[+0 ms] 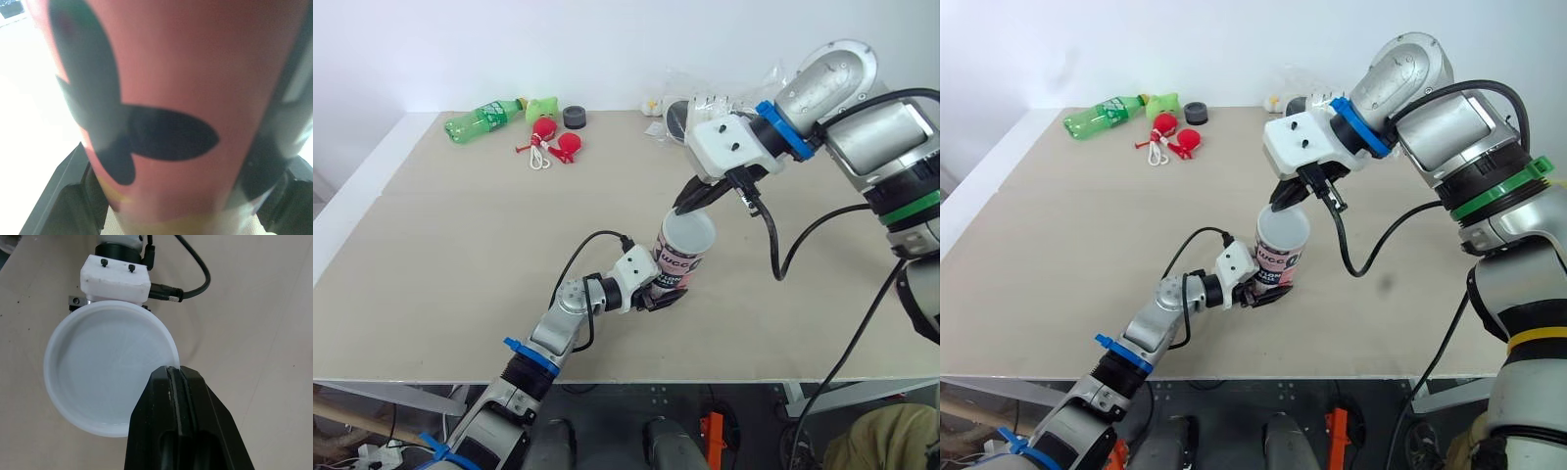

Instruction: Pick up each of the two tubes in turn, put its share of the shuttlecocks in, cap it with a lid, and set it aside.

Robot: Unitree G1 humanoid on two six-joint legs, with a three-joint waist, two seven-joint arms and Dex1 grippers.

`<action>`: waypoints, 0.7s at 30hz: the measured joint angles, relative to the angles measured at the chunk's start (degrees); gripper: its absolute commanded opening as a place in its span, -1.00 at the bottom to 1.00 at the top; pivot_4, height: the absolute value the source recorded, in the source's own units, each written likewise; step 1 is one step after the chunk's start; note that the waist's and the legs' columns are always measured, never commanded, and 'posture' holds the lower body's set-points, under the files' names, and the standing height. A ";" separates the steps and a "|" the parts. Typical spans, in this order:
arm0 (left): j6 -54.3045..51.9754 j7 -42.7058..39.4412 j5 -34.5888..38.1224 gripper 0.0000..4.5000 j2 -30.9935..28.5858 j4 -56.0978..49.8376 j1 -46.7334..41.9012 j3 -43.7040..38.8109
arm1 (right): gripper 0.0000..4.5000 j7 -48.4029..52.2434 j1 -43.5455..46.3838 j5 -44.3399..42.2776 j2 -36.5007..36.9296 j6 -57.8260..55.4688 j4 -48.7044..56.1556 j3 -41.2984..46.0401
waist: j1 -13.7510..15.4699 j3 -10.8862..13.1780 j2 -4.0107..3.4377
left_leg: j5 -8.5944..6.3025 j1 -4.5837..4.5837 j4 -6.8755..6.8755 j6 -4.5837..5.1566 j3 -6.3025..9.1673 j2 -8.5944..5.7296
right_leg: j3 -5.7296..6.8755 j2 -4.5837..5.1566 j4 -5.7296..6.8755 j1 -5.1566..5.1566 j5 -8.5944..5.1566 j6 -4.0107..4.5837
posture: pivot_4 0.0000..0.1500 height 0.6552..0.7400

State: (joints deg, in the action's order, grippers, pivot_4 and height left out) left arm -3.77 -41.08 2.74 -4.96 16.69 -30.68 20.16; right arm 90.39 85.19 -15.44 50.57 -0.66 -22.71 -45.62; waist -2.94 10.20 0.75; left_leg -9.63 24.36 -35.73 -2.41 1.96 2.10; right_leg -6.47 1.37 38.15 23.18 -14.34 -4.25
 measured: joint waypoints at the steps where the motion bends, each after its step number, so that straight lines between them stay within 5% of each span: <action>1: 0.00 0.06 -0.04 0.45 -0.01 -0.08 0.00 0.09 | -0.97 0.00 -0.16 0.01 0.10 0.10 0.11 -0.01 | 0.00 0.00 0.00 | 0.00 0.00 0.00 0.00 0.00 0.00 | 0.00 0.00 0.00 0.00 0.00 0.00 | 1.00 1.00; 8: -0.02 0.18 -0.05 0.45 0.00 -0.12 0.00 0.26 | -0.97 -0.02 -0.82 0.89 0.05 1.23 0.33 0.38 | 0.04 -0.01 0.01 | 0.00 0.00 0.01 0.00 0.00 0.00 | 0.00 0.00 0.00 -0.01 -0.02 0.00 | 1.00 1.00; 11: -0.04 0.20 -0.05 0.45 -0.01 -0.11 0.00 0.26 | -0.61 -0.02 -1.30 1.58 0.02 1.56 0.58 0.76 | 0.07 -0.01 0.01 | 0.00 -0.01 0.01 0.00 0.00 0.00 | 0.00 0.00 0.00 -0.02 -0.02 0.00 | 1.00 1.00; 19: -0.12 0.23 -0.02 0.45 -0.05 -0.09 0.00 0.17 | 0.90 -0.01 -1.61 2.98 -0.39 1.25 0.51 2.53 | 0.12 -0.01 0.01 | 0.00 -0.04 0.01 0.00 0.00 0.01 | 0.00 -0.01 0.00 -0.03 -0.01 0.02 | 1.00 1.00; 21: -0.11 0.21 -0.02 0.45 -0.05 -0.10 0.00 0.18 | 0.97 -0.01 -1.61 3.07 -0.40 0.95 0.51 3.11 | 0.13 -0.01 0.01 | 0.00 -0.04 0.01 0.00 0.00 0.00 | 0.00 -0.01 0.00 -0.03 -0.01 0.01 | 1.00 1.00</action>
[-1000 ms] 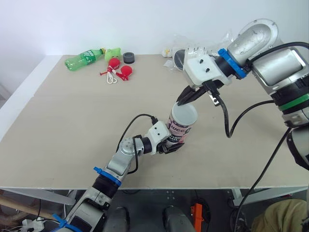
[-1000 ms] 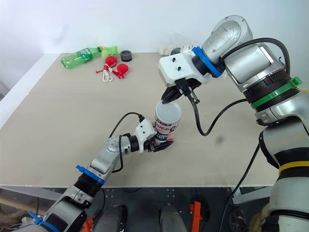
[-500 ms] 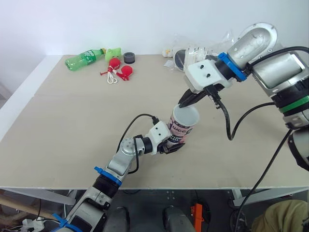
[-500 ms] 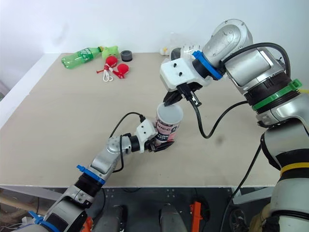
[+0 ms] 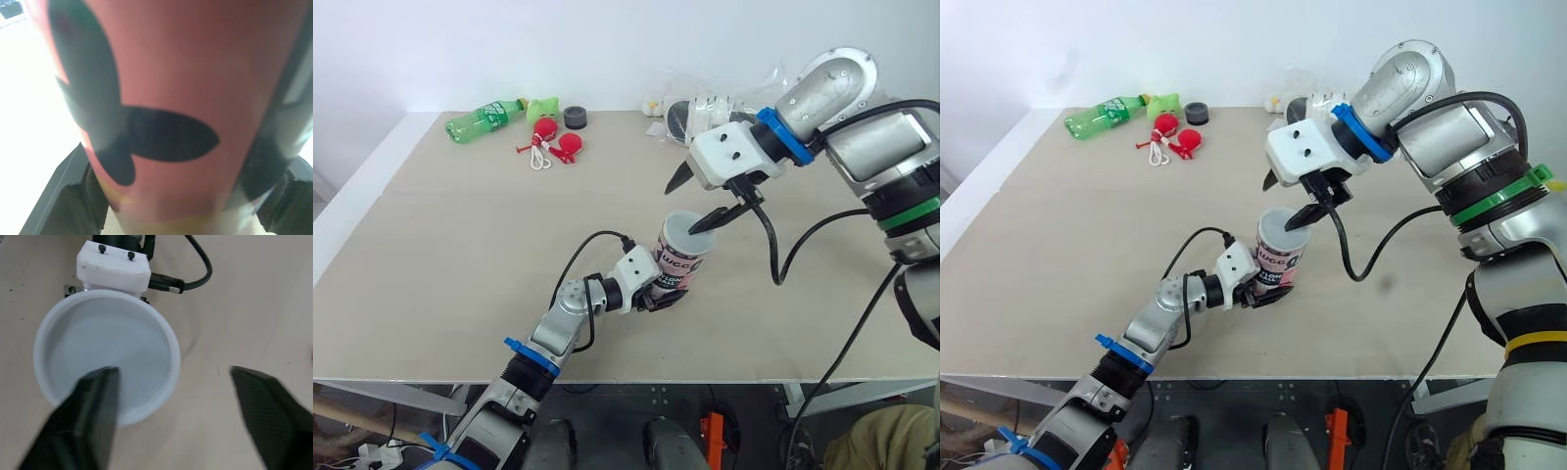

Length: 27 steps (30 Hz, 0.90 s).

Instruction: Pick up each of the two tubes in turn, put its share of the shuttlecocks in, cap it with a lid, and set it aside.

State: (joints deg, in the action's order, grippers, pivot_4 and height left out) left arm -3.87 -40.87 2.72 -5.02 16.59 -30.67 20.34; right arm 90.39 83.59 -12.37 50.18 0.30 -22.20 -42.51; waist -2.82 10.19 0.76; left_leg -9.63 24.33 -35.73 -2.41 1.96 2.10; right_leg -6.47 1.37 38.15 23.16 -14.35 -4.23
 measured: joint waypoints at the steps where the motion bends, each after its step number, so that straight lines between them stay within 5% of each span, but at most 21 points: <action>1: 0.00 0.00 0.00 0.45 0.00 -0.02 0.00 -0.01 | 0.97 0.01 0.00 -0.02 0.01 -0.22 0.01 0.17 | 0.00 0.00 0.00 | 0.00 0.00 0.00 0.00 0.00 0.00 | 0.00 0.00 0.00 0.00 0.00 0.00 | 1.00 1.00; 5: -0.01 0.00 0.00 0.45 0.00 -0.05 0.00 -0.03 | 0.24 0.05 0.01 -1.15 0.47 -1.89 0.41 0.23 | 0.01 0.00 0.00 | 0.00 0.00 0.00 0.00 0.00 0.00 | 0.00 0.00 0.00 0.01 0.00 0.00 | 1.00 1.00; 10: -0.01 -0.10 0.01 0.45 -0.07 -0.11 0.00 -0.03 | -0.96 0.04 0.13 -5.26 2.76 -5.23 3.46 0.57 | 0.01 0.01 0.00 | 0.00 0.01 0.02 0.00 0.00 0.00 | 0.00 0.01 0.00 0.02 -0.02 0.01 | 1.00 1.00; 27: 0.12 -0.29 0.04 0.45 -0.09 0.20 -0.01 -0.16 | -0.99 0.04 -5.62 -6.64 2.29 -11.46 9.79 1.99 | 0.00 -0.01 0.03 | 0.00 0.00 0.01 0.00 0.00 0.01 | 0.00 -0.01 0.00 0.02 0.00 0.01 | 1.00 1.00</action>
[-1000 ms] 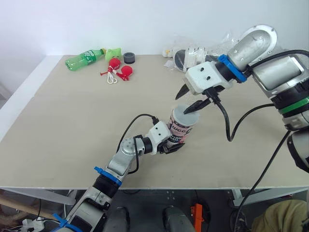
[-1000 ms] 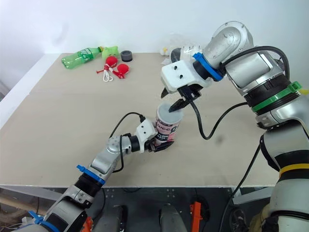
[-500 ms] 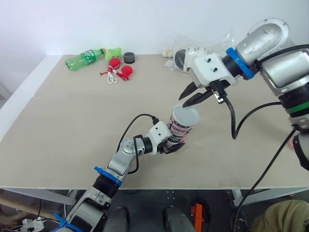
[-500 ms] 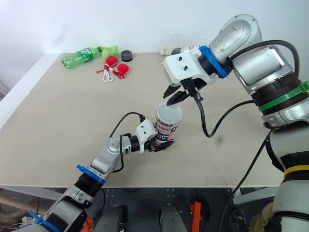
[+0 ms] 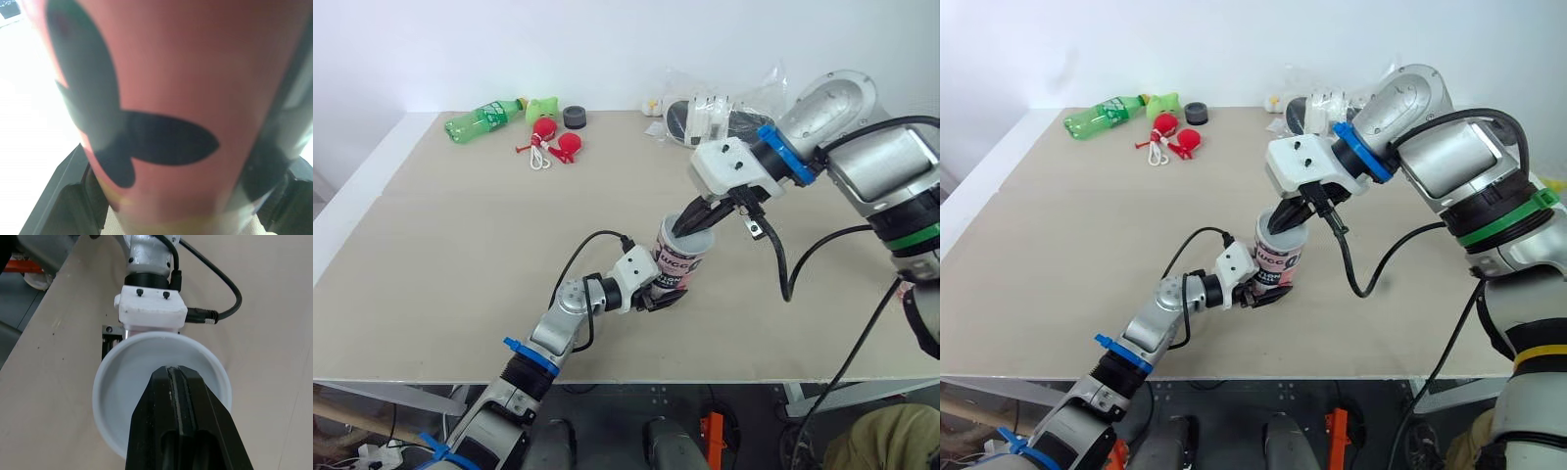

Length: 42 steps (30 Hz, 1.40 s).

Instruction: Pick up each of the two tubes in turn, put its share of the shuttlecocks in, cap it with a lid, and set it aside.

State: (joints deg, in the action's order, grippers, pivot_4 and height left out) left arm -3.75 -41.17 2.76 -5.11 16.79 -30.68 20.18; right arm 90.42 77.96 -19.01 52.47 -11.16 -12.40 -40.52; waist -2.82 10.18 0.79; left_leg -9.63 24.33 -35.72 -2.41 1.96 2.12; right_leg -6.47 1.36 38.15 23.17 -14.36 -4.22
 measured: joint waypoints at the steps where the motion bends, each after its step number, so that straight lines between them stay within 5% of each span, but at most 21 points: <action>1: 0.00 0.01 0.00 0.45 0.00 0.01 0.00 -0.01 | -0.99 0.00 -0.22 0.28 -0.07 0.07 -0.01 0.13 | 0.00 -0.01 0.00 | 0.00 -0.01 0.00 0.00 0.00 0.00 | 0.00 0.00 0.00 0.00 0.00 0.00 | 1.00 1.00; 19: -0.27 0.39 0.04 0.45 0.00 0.32 0.07 -0.06 | -0.99 -0.04 -3.45 2.00 -1.57 -0.92 0.19 3.49 | -0.03 -0.32 0.23 | 0.00 -0.13 0.01 0.00 0.00 0.03 | 0.00 -0.02 0.00 -0.09 -0.05 0.10 | 1.00 1.00; 28: -0.42 -0.33 2.31 0.45 0.30 0.09 0.88 -1.09 | -0.99 -1.20 -12.72 -10.09 4.62 -18.10 7.44 24.34 | 0.10 -0.23 0.25 | -0.07 0.16 0.05 -0.01 0.08 -0.06 | 0.04 0.05 -0.06 0.04 -0.06 0.12 | 1.00 1.00; 31: -0.48 -0.55 3.06 0.45 0.57 0.73 0.67 -1.83 | -0.61 -7.90 -23.49 -13.65 5.65 -22.85 14.10 34.17 | 0.14 -0.24 0.33 | -0.06 0.10 0.16 0.03 0.19 -0.03 | 0.11 -0.03 -0.05 0.00 -0.16 0.02 | 1.00 1.00; 35: -1.22 -1.08 4.11 1.00 -0.28 2.03 0.77 -3.22 | 0.23 -19.82 -41.94 -17.09 4.37 -29.84 22.39 45.61 | -0.01 -0.20 0.27 | -0.03 0.12 0.08 0.05 0.15 -0.05 | 0.04 -0.02 0.00 0.06 -0.10 -0.03 | 1.00 1.00; 39: -1.87 -2.93 5.01 1.00 -0.89 2.21 0.85 -4.06 | 0.97 -27.85 -50.51 -19.22 1.01 -32.65 29.54 51.93 | -0.06 -0.19 0.23 | -0.02 0.11 0.08 0.08 0.16 -0.06 | 0.03 -0.03 0.01 0.04 -0.08 -0.05 | 1.00 1.00; 42: -2.73 -5.46 6.33 1.00 -2.19 1.68 1.04 -4.53 | 0.97 -35.84 -58.50 -20.23 -5.46 -33.79 34.92 54.30 | 0.07 -0.18 0.28 | -0.01 0.15 0.03 0.09 0.17 -0.07 | 0.04 -0.02 -0.02 0.02 -0.06 -0.10 | 1.00 1.00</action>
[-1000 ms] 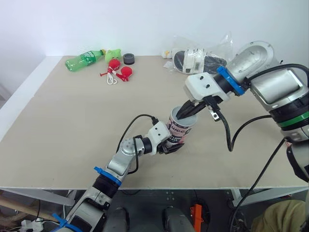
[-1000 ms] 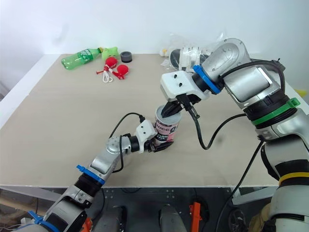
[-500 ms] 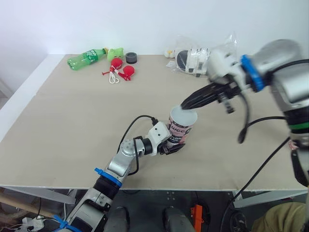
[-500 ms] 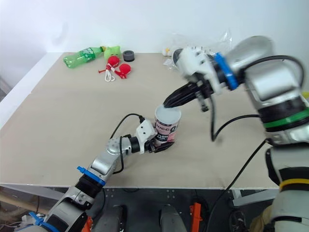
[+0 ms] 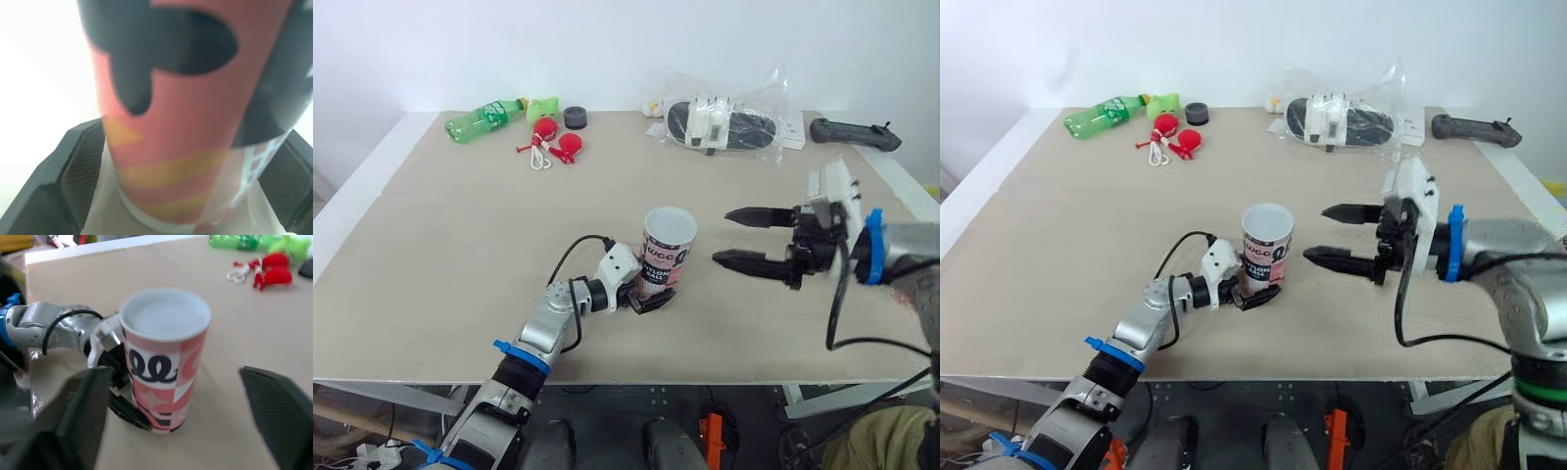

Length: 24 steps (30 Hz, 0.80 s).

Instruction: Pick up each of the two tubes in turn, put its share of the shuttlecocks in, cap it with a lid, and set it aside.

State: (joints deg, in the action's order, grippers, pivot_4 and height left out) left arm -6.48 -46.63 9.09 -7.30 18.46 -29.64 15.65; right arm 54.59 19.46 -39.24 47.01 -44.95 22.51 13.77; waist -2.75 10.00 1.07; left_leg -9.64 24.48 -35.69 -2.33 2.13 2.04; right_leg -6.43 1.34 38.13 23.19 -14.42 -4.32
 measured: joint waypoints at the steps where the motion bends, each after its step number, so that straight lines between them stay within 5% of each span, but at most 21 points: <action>1: -0.16 -0.47 0.16 1.00 -0.42 -0.22 0.04 -0.12 | 0.97 -1.36 -1.61 0.05 -1.15 0.01 1.01 -0.12 | -0.02 0.00 -0.01 | 0.00 0.02 0.00 0.00 -0.01 -0.01 | -0.01 0.01 0.00 0.03 0.00 0.00 | 1.00 1.00; 11: -5.09 -9.29 7.13 1.00 -11.64 -8.94 4.98 -5.95 | 0.97 -16.25 -14.69 14.08 -18.58 17.25 2.66 -9.53 | -0.04 0.04 0.20 | 0.02 0.00 0.03 -0.04 -0.02 0.08 | 0.02 -0.03 -0.01 0.04 0.01 0.04 | 1.00 1.00; 18: -18.76 -14.61 18.81 1.00 -23.49 -20.17 5.85 -14.91 | 0.97 -18.48 -12.00 21.34 -26.13 26.22 -8.10 -18.15 | -0.26 0.11 0.27 | 0.02 -0.02 0.10 -0.05 -0.05 0.35 | 0.07 -0.23 0.00 0.11 0.01 0.28 | 1.00 1.00; 24: -26.86 -16.04 26.69 1.00 -27.73 -27.91 5.52 -18.31 | 0.97 -18.29 -6.46 23.93 -29.29 31.88 -16.51 -19.96 | -0.10 0.14 0.32 | 0.01 -0.02 0.13 -0.06 -0.04 0.41 | 0.11 -0.28 0.00 0.10 -0.03 0.32 | 1.00 1.00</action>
State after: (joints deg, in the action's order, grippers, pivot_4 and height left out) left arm -33.34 -62.67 35.78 -35.03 -9.45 -24.12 -2.66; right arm 36.29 13.00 -15.31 17.73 -13.07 6.01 -6.18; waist -2.85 10.14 1.40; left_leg -9.63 24.46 -35.56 -2.39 2.08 2.45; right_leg -6.32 1.06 38.13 23.29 -14.45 -4.00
